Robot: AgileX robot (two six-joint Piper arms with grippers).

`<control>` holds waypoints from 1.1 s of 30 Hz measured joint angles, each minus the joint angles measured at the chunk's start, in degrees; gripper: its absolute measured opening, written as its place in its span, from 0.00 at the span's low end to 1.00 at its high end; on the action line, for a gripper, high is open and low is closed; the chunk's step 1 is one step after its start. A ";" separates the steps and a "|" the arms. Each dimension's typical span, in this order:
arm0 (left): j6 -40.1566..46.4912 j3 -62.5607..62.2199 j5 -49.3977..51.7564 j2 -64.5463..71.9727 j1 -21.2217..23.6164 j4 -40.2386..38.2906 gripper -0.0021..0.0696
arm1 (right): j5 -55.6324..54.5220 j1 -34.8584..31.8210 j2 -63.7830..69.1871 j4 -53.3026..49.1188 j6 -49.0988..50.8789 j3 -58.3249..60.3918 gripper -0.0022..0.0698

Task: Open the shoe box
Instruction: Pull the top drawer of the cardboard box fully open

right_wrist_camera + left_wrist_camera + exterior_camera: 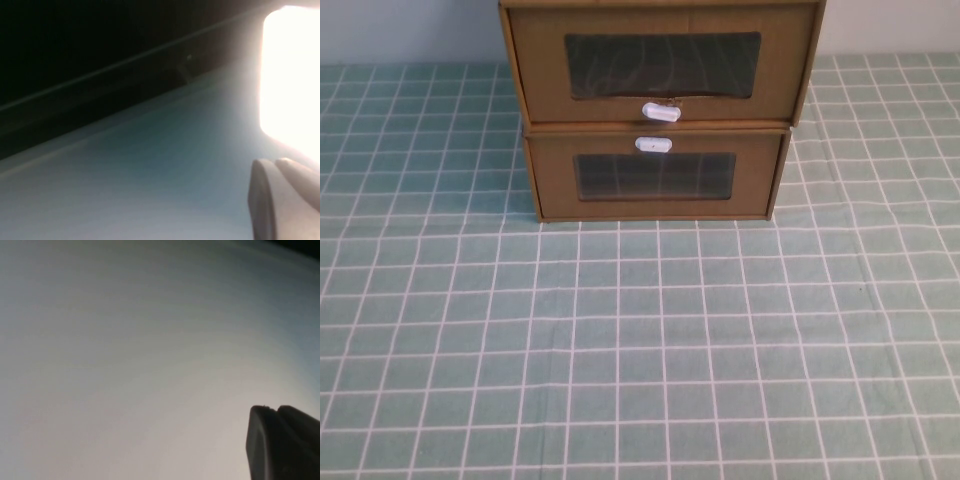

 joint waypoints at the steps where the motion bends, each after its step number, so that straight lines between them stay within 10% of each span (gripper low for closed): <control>1: 0.34 -3.04 3.76 2.71 0.00 0.00 0.02 | -1.15 0.00 2.13 0.05 0.03 -1.14 0.01; 11: 2.20 -11.70 15.59 18.07 0.00 0.20 0.02 | -9.95 0.00 12.57 0.74 1.71 -4.30 0.01; 20: 3.98 -17.70 9.40 31.87 0.00 0.20 0.02 | 23.14 0.00 17.28 0.37 -1.87 -6.10 0.01; 33: 5.35 -51.72 49.39 62.65 0.00 -3.34 0.02 | 69.74 0.00 39.14 -4.97 -21.88 -16.83 0.01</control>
